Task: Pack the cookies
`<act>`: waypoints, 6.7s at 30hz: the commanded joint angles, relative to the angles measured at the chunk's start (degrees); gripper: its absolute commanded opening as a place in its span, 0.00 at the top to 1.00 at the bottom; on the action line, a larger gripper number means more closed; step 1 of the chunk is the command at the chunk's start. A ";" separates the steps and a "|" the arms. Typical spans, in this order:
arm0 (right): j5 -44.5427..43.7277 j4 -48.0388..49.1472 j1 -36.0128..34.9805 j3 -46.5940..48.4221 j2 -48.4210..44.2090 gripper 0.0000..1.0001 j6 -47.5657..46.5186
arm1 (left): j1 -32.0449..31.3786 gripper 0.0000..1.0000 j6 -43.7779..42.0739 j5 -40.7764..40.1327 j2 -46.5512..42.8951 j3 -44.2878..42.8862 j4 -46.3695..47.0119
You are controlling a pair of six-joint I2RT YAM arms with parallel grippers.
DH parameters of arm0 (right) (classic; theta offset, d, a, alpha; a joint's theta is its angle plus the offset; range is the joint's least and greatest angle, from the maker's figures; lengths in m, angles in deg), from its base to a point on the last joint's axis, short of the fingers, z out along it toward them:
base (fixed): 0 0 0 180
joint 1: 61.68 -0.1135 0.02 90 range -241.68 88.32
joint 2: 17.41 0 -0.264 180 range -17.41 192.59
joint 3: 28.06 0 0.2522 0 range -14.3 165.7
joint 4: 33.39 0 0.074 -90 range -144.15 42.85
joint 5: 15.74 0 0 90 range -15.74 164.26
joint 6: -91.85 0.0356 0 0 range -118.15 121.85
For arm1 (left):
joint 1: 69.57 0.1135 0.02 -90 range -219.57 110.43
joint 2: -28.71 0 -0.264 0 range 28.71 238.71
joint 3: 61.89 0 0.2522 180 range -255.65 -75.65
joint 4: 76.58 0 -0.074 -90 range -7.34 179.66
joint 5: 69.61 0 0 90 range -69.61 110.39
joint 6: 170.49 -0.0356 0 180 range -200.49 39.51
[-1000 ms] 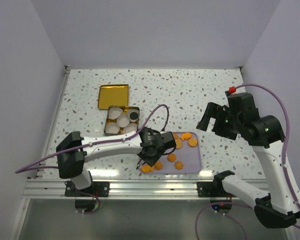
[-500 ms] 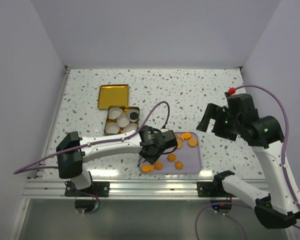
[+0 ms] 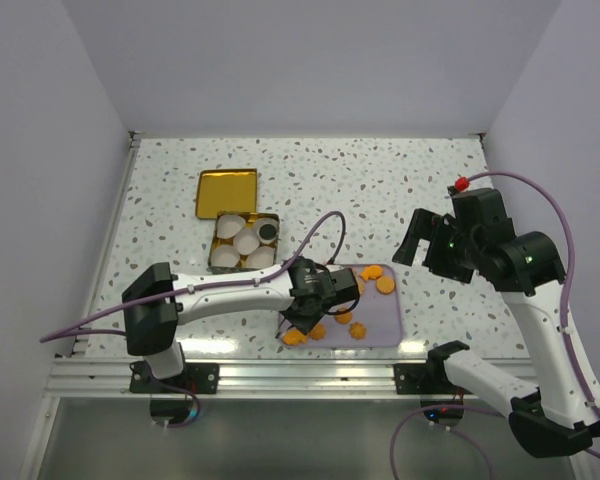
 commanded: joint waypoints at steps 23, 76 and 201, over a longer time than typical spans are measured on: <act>-0.45 -2.59 -0.10 0.18 0.15 0.01 -1.85 | -0.11 0.69 1.70 -4.31 -1.62 -3.61 -4.21; 5.09 -0.40 -0.18 -1.67 1.82 0.01 -3.43 | 46.21 0.69 -5.94 5.18 -19.29 12.03 6.95; 5.27 -0.84 -0.18 -5.89 -1.25 0.01 -4.22 | 20.80 0.76 -4.01 7.47 -20.34 0.00 3.88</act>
